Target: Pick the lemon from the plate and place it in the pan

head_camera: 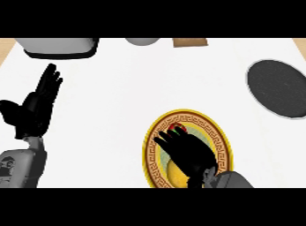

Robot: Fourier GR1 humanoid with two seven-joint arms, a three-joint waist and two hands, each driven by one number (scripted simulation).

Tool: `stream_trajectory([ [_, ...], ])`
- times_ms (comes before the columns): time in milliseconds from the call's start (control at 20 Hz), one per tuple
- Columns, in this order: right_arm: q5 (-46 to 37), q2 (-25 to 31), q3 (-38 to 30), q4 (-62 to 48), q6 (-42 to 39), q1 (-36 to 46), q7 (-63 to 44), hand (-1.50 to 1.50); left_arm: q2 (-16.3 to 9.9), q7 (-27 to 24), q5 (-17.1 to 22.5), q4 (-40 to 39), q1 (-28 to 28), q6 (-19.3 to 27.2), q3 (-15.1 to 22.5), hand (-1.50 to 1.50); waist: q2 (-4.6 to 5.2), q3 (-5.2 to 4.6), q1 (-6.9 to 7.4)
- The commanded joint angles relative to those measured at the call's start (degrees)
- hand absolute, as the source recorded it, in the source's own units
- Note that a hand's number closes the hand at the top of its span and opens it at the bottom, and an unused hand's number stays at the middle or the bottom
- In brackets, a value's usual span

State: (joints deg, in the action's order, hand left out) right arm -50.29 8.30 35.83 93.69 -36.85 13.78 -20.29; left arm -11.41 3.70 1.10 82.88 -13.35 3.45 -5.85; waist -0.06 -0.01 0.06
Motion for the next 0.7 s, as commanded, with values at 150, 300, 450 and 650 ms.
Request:
stream_trajectory([
  [150,-1.92,-2.04,-0.88,-3.37,-1.55,-0.35,4.54,1.5,0.76,0.87,-1.34,1.37,-0.29,0.46,0.06,0.0,0.04,0.01,-0.06],
  [300,-3.94,-0.78,3.0,-7.34,1.55,2.23,10.52,1.5,0.48,-0.61,-1.01,-2.66,-2.77,0.2,-0.8,0.0,0.15,0.01,-0.04],
  [450,-6.17,-1.45,2.62,-5.69,2.4,-0.11,11.49,1.5,0.3,0.78,-0.51,1.06,-0.17,-0.79,-1.01,0.0,0.05,0.01,-0.01],
  [650,-6.77,-1.3,2.9,-0.68,1.73,-4.01,10.32,1.5,3.53,1.61,-2.78,2.6,1.11,1.78,1.77,0.0,0.02,0.01,-0.14],
])
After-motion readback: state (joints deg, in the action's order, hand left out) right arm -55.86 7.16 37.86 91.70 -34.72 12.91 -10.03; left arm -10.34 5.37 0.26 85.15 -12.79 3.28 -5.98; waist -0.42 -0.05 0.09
